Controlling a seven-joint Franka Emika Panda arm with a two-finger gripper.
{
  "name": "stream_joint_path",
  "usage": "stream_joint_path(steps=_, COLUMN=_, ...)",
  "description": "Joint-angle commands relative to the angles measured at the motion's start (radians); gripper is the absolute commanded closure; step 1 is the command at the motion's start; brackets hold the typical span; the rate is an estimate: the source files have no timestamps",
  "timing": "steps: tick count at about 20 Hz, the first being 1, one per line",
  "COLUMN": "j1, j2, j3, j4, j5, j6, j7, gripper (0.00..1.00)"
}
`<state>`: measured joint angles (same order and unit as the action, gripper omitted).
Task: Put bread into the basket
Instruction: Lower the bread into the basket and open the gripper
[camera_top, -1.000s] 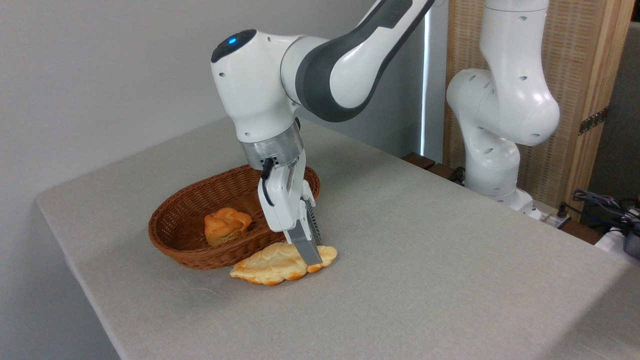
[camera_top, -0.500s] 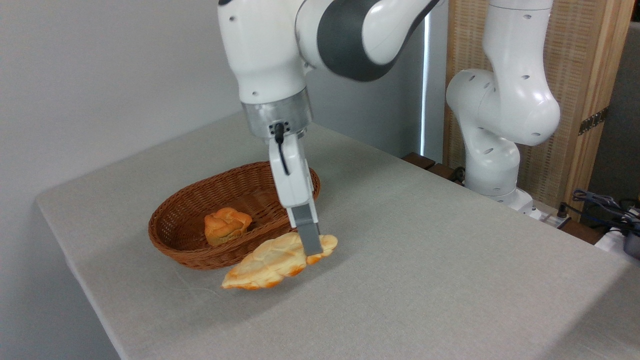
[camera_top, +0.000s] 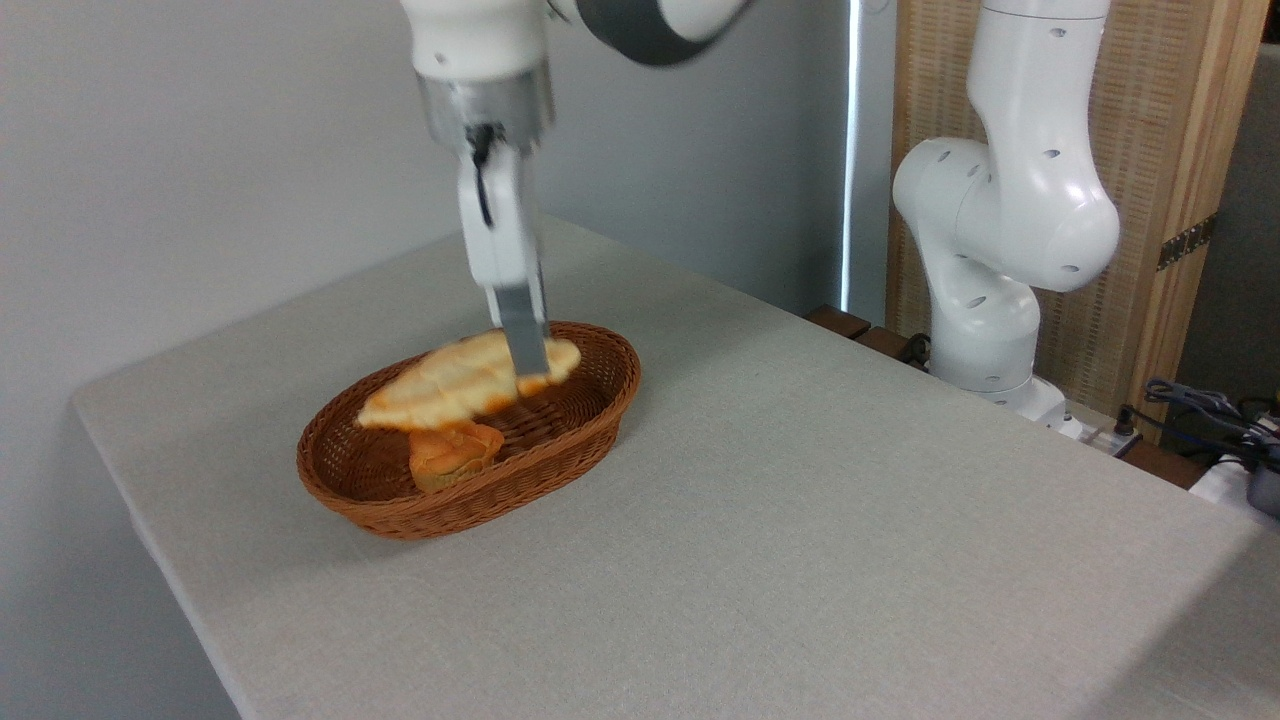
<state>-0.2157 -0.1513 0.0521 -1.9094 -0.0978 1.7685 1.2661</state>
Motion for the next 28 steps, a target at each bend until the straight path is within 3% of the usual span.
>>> stream_joint_path(steps=1, j1=-0.001, j2=0.007, j3=-0.099, j4=0.013, j5=0.003, j6=-0.035, j7=-0.161, gripper=0.08)
stream_joint_path(steps=2, j1=-0.001, j2=0.013, j3=-0.104, j4=0.013, j5=0.015, j6=-0.044, j7=-0.192, gripper=0.0)
stream_joint_path(steps=6, j1=-0.004, j2=0.024, j3=-0.116, j4=0.015, j5=0.044, j6=-0.11, j7=-0.194, gripper=0.0)
stream_joint_path(steps=11, j1=-0.004, j2=0.035, j3=-0.12, j4=0.015, j5=0.084, j6=-0.106, j7=-0.192, gripper=0.0)
stream_joint_path(steps=15, j1=-0.002, j2=0.039, j3=-0.115, j4=0.016, j5=0.086, j6=-0.106, j7=-0.192, gripper=0.0)
stream_joint_path(steps=17, j1=0.013, j2=0.036, j3=-0.098, j4=0.024, j5=0.086, j6=-0.097, j7=-0.198, gripper=0.0)
stream_joint_path(steps=19, j1=0.041, j2=0.033, j3=-0.039, j4=0.049, j5=0.084, j6=-0.083, j7=-0.202, gripper=0.0)
stream_joint_path(steps=22, j1=0.041, j2=0.029, j3=0.041, j4=0.058, j5=0.084, j6=-0.061, j7=-0.232, gripper=0.0)
stream_joint_path(steps=25, j1=0.041, j2=0.027, j3=0.109, j4=0.058, j5=0.084, j6=0.014, j7=-0.328, gripper=0.0)
stream_joint_path(steps=28, j1=0.041, j2=0.035, j3=0.117, j4=0.058, j5=0.082, j6=0.081, j7=-0.47, gripper=0.0)
